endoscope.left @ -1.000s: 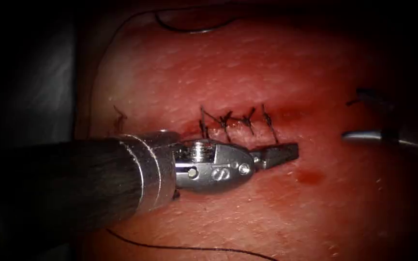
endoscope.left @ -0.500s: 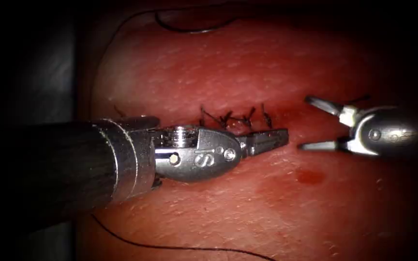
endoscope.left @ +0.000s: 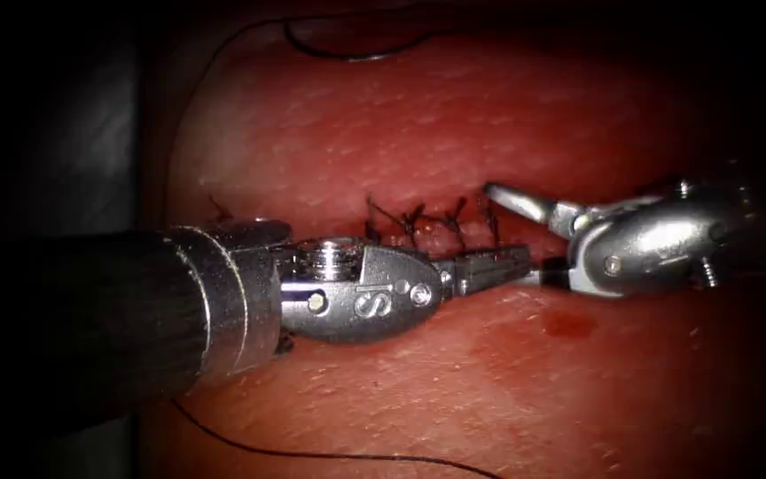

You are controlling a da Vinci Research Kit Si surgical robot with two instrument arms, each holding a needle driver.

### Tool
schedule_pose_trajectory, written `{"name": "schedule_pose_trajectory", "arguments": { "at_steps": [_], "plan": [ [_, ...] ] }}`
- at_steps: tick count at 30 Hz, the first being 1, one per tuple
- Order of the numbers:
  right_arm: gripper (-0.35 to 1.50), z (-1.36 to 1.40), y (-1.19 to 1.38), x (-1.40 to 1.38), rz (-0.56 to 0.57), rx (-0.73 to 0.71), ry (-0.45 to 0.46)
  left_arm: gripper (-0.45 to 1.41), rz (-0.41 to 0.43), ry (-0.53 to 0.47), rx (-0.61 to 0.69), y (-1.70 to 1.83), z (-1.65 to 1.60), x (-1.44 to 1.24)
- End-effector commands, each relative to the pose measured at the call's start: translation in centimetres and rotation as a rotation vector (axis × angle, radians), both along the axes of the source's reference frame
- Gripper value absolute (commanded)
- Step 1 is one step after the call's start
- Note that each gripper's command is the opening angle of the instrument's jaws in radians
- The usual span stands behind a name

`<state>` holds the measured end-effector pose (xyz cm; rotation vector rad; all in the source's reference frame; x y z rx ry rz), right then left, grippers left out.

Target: Wound Closure

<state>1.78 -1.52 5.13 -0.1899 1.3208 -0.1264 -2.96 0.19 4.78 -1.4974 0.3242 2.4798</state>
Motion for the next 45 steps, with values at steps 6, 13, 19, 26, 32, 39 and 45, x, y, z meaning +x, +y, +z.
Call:
{"name": "schedule_pose_trajectory", "arguments": {
  "at_steps": [6, 13, 19, 26, 32, 39, 45],
  "plan": [
    [1.30, 0.08, -0.06, 0.36, 0.010, -0.025, -0.006, -0.45, 0.003, -0.005, -0.001, -0.02, 0.07, -0.10],
    [1.28, 0.15, -0.12, 0.48, -0.001, -0.047, 0.004, -0.45, 0.004, -0.006, 0.000, -0.01, 0.07, -0.09],
    [1.25, 0.18, -0.14, 0.48, 0.004, -0.051, 0.008, -0.45, 0.004, -0.006, 0.000, -0.01, 0.07, -0.08],
    [1.15, 0.21, -0.12, 0.47, 0.004, -0.052, 0.007, -0.45, 0.004, -0.006, 0.000, -0.02, 0.06, -0.08],
    [1.11, 0.22, -0.11, 0.46, 0.006, -0.053, 0.009, -0.45, 0.006, -0.006, -0.001, -0.04, 0.06, -0.06],
    [1.06, 0.23, -0.11, 0.45, 0.005, -0.053, 0.009, -0.45, 0.004, -0.007, -0.005, -0.07, 0.07, -0.06],
    [0.86, 0.22, -0.12, 0.44, 0.005, -0.054, 0.013, -0.45, 0.006, -0.008, -0.006, -0.09, 0.07, -0.07]
  ]
}}
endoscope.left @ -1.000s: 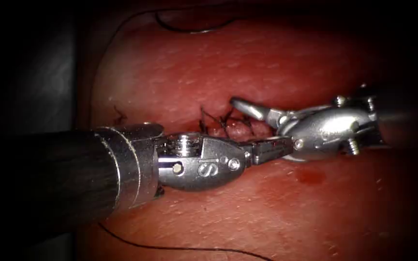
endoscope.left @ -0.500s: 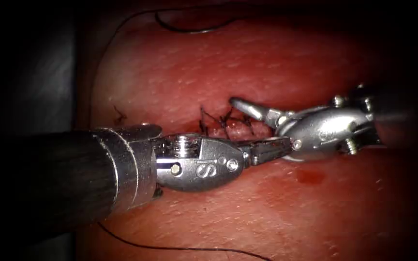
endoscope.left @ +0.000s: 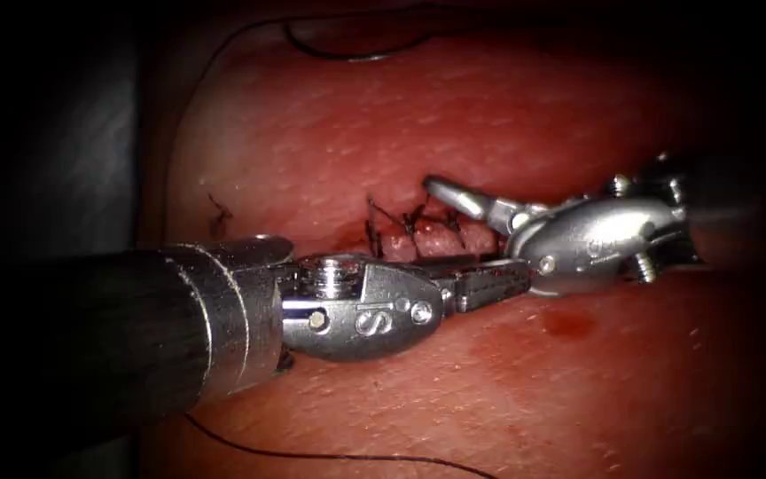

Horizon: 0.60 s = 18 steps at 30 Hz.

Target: Wound Closure

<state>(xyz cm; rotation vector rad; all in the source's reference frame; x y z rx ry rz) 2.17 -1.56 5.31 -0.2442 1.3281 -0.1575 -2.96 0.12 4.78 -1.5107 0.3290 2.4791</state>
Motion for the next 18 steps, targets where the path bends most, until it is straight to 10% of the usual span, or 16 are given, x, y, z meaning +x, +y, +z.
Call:
{"name": "schedule_pose_trajectory", "arguments": {
  "at_steps": [1, 9, 12, 14, 18],
  "plan": [
    [0.84, 0.04, -0.08, 0.06, -0.002, 0.003, 0.002, -0.45, 0.001, -0.002, 0.001, -0.01, 0.07, -0.06],
    [0.74, 0.08, -0.06, 0.05, 0.003, 0.002, -0.004, -0.45, 0.001, -0.002, 0.001, -0.01, 0.06, -0.06],
    [0.31, 0.09, -0.07, 0.05, 0.004, 0.000, -0.001, -0.45, 0.001, -0.002, 0.001, -0.01, 0.06, -0.06],
    [-0.35, 0.10, -0.10, 0.05, -0.011, -0.005, -0.013, -0.45, 0.001, -0.002, 0.001, -0.02, 0.05, -0.06],
    [-0.35, 0.12, -0.14, 0.06, -0.024, -0.005, -0.024, -0.45, 0.001, -0.002, 0.001, -0.03, 0.04, -0.06]
  ]
}}
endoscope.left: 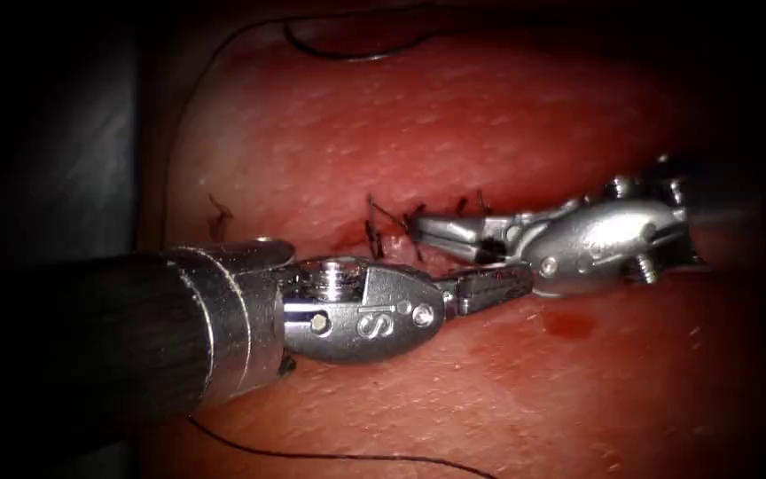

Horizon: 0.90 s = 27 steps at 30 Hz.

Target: Wound Closure

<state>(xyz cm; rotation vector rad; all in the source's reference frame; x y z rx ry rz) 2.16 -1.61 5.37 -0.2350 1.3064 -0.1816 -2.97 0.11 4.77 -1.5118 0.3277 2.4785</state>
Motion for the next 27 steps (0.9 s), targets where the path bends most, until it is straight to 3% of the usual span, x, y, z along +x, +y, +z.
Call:
{"name": "schedule_pose_trajectory", "arguments": {
  "at_steps": [1, 8, 9, 10, 11, 13, 20, 27],
  "plan": [
    [-0.35, 0.06, -0.10, 0.06, -0.003, 0.002, -0.007, -0.45, 0.003, -0.003, 0.001, -0.02, 0.05, -0.05],
    [-0.35, 0.04, -0.13, 0.00, 0.007, -0.001, -0.025, -0.45, 0.009, -0.007, 0.001, -0.07, 0.00, 0.02],
    [-0.25, 0.02, -0.14, -0.03, 0.007, 0.018, -0.025, -0.45, 0.012, -0.009, 0.001, -0.08, -0.01, 0.06],
    [0.59, -0.01, -0.14, -0.09, 0.015, 0.046, -0.015, -0.45, 0.019, -0.014, 0.002, -0.10, -0.03, 0.13],
    [0.89, -0.03, -0.13, -0.13, 0.023, 0.064, -0.016, -0.45, 0.021, -0.014, 0.001, -0.12, -0.04, 0.19],
    [1.08, -0.07, -0.12, -0.22, 0.053, 0.084, -0.018, -0.45, 0.022, -0.007, -0.001, -0.17, -0.05, 0.29],
    [1.13, -0.30, 0.02, -0.65, 0.129, 0.092, -0.012, -0.45, 0.012, 0.038, -0.002, -0.25, 0.01, 0.87],
    [1.13, -0.36, -0.04, -0.70, 0.137, 0.092, -0.018, -0.45, -0.034, 0.038, 0.019, -0.17, 0.31, 1.10]
  ]
}}
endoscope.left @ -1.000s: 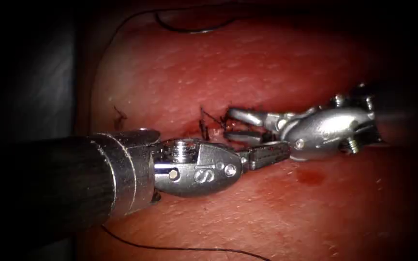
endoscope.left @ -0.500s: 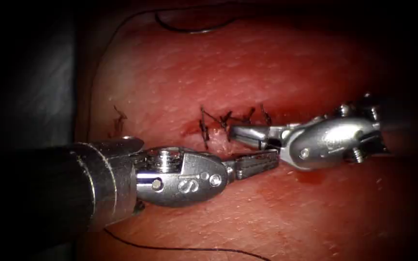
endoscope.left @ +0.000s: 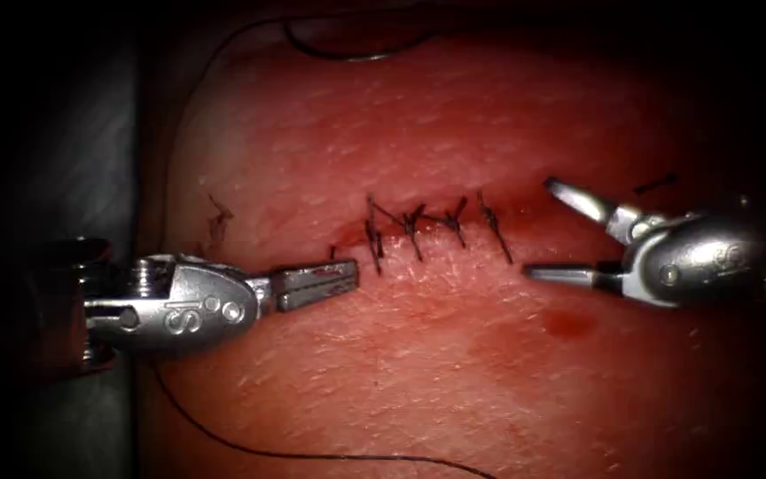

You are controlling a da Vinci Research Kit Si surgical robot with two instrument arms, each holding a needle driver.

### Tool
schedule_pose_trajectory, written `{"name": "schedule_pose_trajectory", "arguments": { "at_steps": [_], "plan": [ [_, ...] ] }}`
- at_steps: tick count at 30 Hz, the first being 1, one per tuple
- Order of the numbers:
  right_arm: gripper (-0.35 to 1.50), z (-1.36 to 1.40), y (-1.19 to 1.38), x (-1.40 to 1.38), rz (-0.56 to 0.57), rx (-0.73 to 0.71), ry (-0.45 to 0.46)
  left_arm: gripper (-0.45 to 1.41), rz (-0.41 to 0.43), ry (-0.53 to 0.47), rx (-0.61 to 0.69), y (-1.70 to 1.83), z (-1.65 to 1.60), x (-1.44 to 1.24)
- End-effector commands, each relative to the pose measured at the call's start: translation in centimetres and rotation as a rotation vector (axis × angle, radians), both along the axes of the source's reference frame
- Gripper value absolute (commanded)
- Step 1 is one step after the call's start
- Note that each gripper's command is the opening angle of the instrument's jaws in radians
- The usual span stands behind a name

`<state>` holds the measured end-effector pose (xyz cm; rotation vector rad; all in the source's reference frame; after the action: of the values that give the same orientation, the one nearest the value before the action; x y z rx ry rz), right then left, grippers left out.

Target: Wound Closure

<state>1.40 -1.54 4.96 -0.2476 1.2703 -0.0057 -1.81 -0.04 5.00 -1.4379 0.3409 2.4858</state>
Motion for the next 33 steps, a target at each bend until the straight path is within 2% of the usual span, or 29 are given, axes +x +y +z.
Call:
{"name": "schedule_pose_trajectory", "arguments": {
  "at_steps": [1, 7, 10, 11, 12, 14, 19, 22, 24, 27, 30, 33],
  "plan": [
    [1.13, 0.05, -0.11, 0.07, -0.004, 0.002, 0.002, -0.45, -0.004, -0.006, 0.008, -0.03, 0.12, -0.05],
    [1.11, 0.05, -0.11, 0.06, -0.003, 0.008, 0.003, -0.45, -0.045, -0.022, 0.055, -0.13, 0.37, 0.08],
    [1.11, 0.04, -0.13, 0.06, -0.001, 0.013, 0.003, -0.40, -0.104, -0.005, 0.096, -0.17, 0.51, 0.17],
    [1.10, 0.04, -0.13, 0.06, 0.001, 0.012, 0.005, -0.30, -0.114, -0.002, 0.116, -0.18, 0.55, 0.21],
    [1.10, 0.03, -0.14, 0.06, 0.001, 0.012, 0.005, 0.00, -0.130, 0.005, 0.178, -0.18, 0.65, 0.29],
    [1.10, 0.02, -0.16, 0.06, 0.000, 0.011, 0.005, 0.22, -0.152, 0.009, 0.225, -0.17, 0.74, 0.37],
    [1.08, 0.01, -0.19, 0.06, 0.002, 0.016, 0.006, 0.59, -0.205, 0.027, 0.293, -0.25, 0.91, 0.50],
    [1.08, 0.01, -0.20, 0.06, 0.002, 0.015, 0.006, 0.79, -0.196, 0.032, 0.336, -0.29, 0.99, 0.50],
    [1.08, 0.00, -0.23, 0.06, 0.001, 0.013, 0.006, 0.79, -0.201, 0.031, 0.358, -0.30, 1.03, 0.50],
    [1.06, 0.00, -0.25, 0.05, -0.001, 0.018, 0.006, 0.64, -0.189, 0.006, 0.385, -0.38, 0.99, 0.48],
    [1.03, 0.00, -0.25, 0.03, -0.001, 0.024, 0.003, 0.49, -0.143, -0.063, 0.438, -0.53, 0.88, 0.42],
    [1.01, 0.00, -0.25, 0.02, -0.001, 0.036, 0.003, 0.47, -0.126, -0.137, 0.527, -0.65, 0.74, 0.33]
  ]
}}
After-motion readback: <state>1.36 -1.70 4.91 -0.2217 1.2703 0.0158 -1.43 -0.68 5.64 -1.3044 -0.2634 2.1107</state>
